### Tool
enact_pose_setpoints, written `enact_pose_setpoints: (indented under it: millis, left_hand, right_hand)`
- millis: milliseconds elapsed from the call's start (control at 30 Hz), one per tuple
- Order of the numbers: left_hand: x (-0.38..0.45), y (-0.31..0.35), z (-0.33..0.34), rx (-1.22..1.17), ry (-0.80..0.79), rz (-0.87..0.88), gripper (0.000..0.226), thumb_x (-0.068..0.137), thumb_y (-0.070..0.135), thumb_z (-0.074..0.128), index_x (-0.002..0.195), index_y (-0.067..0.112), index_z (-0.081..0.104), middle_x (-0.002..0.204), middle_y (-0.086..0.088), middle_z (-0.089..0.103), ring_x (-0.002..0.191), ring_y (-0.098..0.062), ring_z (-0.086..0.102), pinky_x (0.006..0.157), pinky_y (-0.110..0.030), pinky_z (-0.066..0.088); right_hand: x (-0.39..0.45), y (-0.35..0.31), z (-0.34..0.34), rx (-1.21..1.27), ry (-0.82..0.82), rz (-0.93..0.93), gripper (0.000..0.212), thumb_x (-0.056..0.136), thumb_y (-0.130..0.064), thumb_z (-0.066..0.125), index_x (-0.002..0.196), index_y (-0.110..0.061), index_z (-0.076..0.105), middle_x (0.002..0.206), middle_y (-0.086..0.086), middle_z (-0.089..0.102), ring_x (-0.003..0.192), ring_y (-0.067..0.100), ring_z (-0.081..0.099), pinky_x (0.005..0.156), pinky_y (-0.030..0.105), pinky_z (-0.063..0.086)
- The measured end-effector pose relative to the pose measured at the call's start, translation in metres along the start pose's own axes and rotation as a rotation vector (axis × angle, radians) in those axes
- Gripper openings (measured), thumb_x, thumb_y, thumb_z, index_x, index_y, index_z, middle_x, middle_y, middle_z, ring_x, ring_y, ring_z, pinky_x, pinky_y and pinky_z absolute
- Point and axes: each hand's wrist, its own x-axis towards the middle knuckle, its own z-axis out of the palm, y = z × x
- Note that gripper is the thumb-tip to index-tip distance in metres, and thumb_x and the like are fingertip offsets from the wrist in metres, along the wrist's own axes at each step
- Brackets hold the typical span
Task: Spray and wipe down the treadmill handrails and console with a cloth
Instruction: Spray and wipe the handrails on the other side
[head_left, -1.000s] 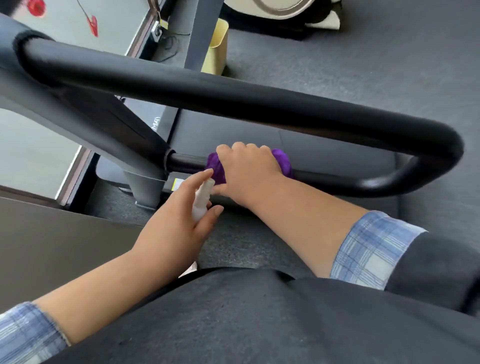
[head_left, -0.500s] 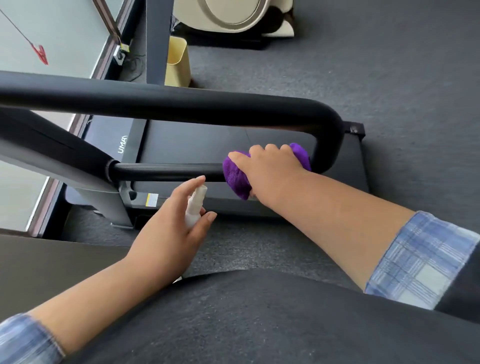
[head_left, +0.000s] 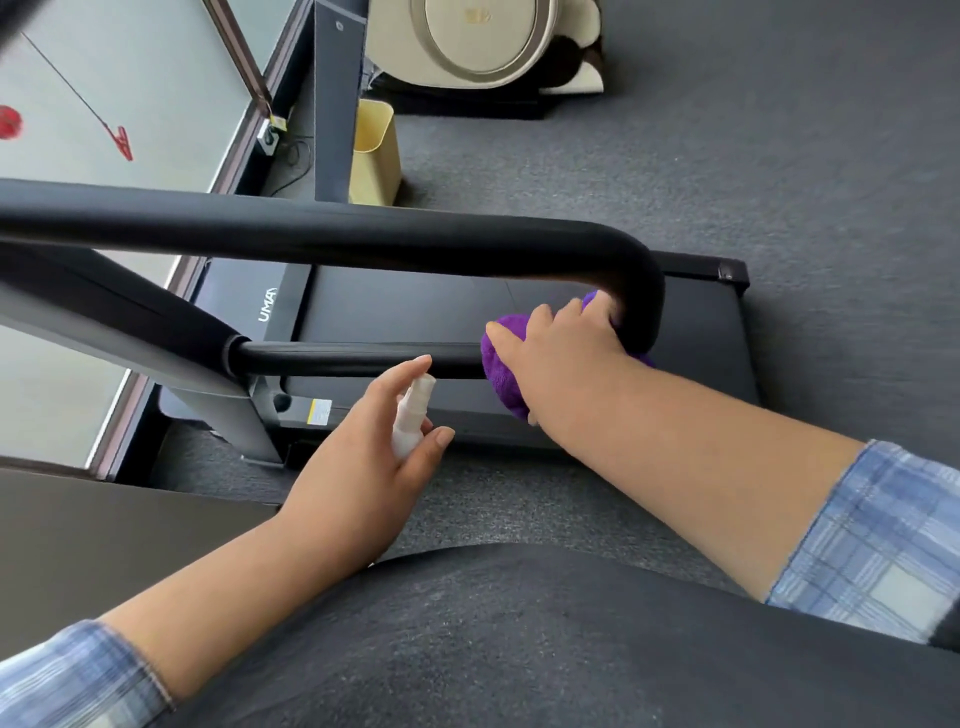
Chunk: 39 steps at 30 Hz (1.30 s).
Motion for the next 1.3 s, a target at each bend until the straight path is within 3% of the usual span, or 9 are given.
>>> enact_pose_setpoints:
  millis: [133, 333, 633, 733, 800, 900, 1000, 1133, 1300]
  left_hand:
    - [-0.002, -0.003, -0.004, 0.009, 0.008, 0.0, 0.058, 0.085, 0.061, 0.055, 0.129, 0.075, 0.02, 0.093, 0.024, 0.062, 0.087, 0.005, 0.06, 0.069, -0.02, 0.043]
    - [-0.007, -0.019, -0.016, 0.03, 0.008, -0.036, 0.058, 0.086, 0.057, 0.056, 0.132, 0.071, 0.023, 0.103, 0.02, 0.062, 0.09, 0.007, 0.059, 0.073, -0.022, 0.043]
    - [-0.005, -0.051, -0.053, 0.05, -0.033, -0.02, 0.059, 0.084, 0.061, 0.055, 0.128, 0.075, 0.02, 0.099, 0.029, 0.062, 0.088, 0.012, 0.058, 0.069, -0.021, 0.044]
    - [-0.002, -0.056, -0.067, 0.078, -0.07, 0.027, 0.059, 0.087, 0.057, 0.057, 0.127, 0.077, 0.018, 0.104, 0.044, 0.053, 0.088, 0.013, 0.057, 0.067, -0.018, 0.043]
    - [-0.001, -0.062, -0.079, 0.08, -0.09, 0.053, 0.058, 0.086, 0.057, 0.056, 0.129, 0.074, 0.021, 0.101, 0.038, 0.057, 0.085, 0.009, 0.058, 0.066, -0.02, 0.043]
    - [0.001, -0.069, -0.095, 0.073, -0.12, 0.114, 0.055, 0.086, 0.059, 0.054, 0.132, 0.065, 0.025, 0.104, 0.037, 0.055, 0.088, 0.009, 0.057, 0.068, -0.019, 0.042]
    - [0.004, -0.075, -0.108, 0.058, -0.136, 0.179, 0.055, 0.081, 0.066, 0.047, 0.131, 0.065, 0.026, 0.108, 0.039, 0.052, 0.093, 0.01, 0.055, 0.07, -0.017, 0.042]
    - [0.003, -0.08, -0.115, 0.049, -0.181, 0.228, 0.054, 0.079, 0.068, 0.047, 0.126, 0.076, 0.02, 0.103, 0.032, 0.057, 0.089, 0.006, 0.058, 0.071, -0.026, 0.046]
    - [0.0, -0.085, -0.121, 0.042, -0.196, 0.218, 0.055, 0.077, 0.068, 0.048, 0.124, 0.076, 0.02, 0.098, 0.021, 0.061, 0.079, 0.003, 0.061, 0.065, -0.027, 0.046]
  right_hand:
    - [0.002, -0.013, 0.017, 0.033, 0.112, 0.037, 0.089, 0.096, -0.042, 0.06, 0.16, -0.02, 0.002, 0.142, 0.024, 0.041, 0.123, 0.048, 0.048, 0.101, 0.06, 0.038]
    - [0.01, -0.03, 0.033, 0.139, 0.266, 0.074, 0.083, 0.097, -0.051, 0.056, 0.158, -0.016, 0.011, 0.139, 0.019, 0.047, 0.118, 0.043, 0.052, 0.108, 0.062, 0.033]
    - [0.021, -0.051, 0.041, 0.266, 0.358, 0.165, 0.083, 0.093, -0.059, 0.057, 0.157, -0.021, 0.021, 0.138, 0.012, 0.049, 0.123, 0.037, 0.05, 0.116, 0.059, 0.022]
    - [0.02, -0.056, 0.04, 0.305, 0.416, 0.185, 0.081, 0.088, -0.063, 0.059, 0.153, -0.023, 0.032, 0.135, 0.007, 0.054, 0.124, 0.034, 0.051, 0.116, 0.055, 0.023]
    - [0.02, -0.061, 0.037, 0.381, 0.477, 0.208, 0.076, 0.087, -0.063, 0.061, 0.149, -0.024, 0.041, 0.131, 0.003, 0.06, 0.12, 0.031, 0.055, 0.113, 0.051, 0.028]
    - [0.026, -0.075, 0.021, 0.6, 0.563, 0.268, 0.067, 0.087, -0.057, 0.067, 0.143, -0.026, 0.049, 0.123, -0.002, 0.068, 0.112, 0.027, 0.062, 0.109, 0.046, 0.036]
    - [0.038, -0.105, -0.002, 0.688, 0.565, 0.205, 0.062, 0.091, -0.052, 0.065, 0.145, -0.028, 0.046, 0.129, -0.004, 0.065, 0.119, 0.024, 0.059, 0.11, 0.043, 0.035]
    - [0.033, -0.113, -0.012, 0.584, 0.534, 0.166, 0.063, 0.094, -0.03, 0.065, 0.151, -0.032, 0.037, 0.135, -0.003, 0.058, 0.121, 0.026, 0.054, 0.108, 0.043, 0.033]
    - [-0.003, -0.063, -0.02, 0.362, 0.634, 0.353, 0.073, 0.085, -0.016, 0.07, 0.148, -0.034, 0.039, 0.127, 0.006, 0.057, 0.111, 0.033, 0.057, 0.096, 0.049, 0.042]
